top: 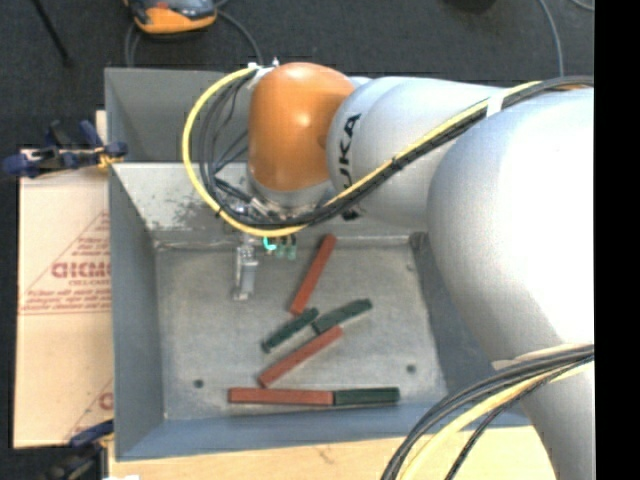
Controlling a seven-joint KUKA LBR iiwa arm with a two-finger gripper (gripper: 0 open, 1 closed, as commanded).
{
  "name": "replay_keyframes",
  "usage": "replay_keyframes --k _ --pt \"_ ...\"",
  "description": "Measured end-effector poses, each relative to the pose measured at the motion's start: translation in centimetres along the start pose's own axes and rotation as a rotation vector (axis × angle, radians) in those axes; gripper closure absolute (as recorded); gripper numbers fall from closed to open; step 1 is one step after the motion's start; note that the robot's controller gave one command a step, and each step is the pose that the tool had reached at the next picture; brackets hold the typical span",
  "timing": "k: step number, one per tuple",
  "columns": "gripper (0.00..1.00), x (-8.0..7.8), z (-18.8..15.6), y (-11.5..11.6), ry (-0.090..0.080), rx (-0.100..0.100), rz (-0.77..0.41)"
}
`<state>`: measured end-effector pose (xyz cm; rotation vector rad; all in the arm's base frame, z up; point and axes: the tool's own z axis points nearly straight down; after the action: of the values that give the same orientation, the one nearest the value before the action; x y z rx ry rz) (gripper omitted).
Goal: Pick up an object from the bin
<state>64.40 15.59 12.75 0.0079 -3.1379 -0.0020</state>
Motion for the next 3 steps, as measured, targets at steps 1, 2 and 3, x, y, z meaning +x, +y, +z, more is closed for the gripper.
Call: replay_keyframes --k 1,2,3 --pt "0.00 -0.2 -0.4 0.0 -0.007 -0.001 0.002" --pt "0.00 1.0 2.2 -3.4 -0.014 -0.002 -0.129" --pt "0.00 2.0 3.5 -6.9 -0.003 0.004 -0.257"
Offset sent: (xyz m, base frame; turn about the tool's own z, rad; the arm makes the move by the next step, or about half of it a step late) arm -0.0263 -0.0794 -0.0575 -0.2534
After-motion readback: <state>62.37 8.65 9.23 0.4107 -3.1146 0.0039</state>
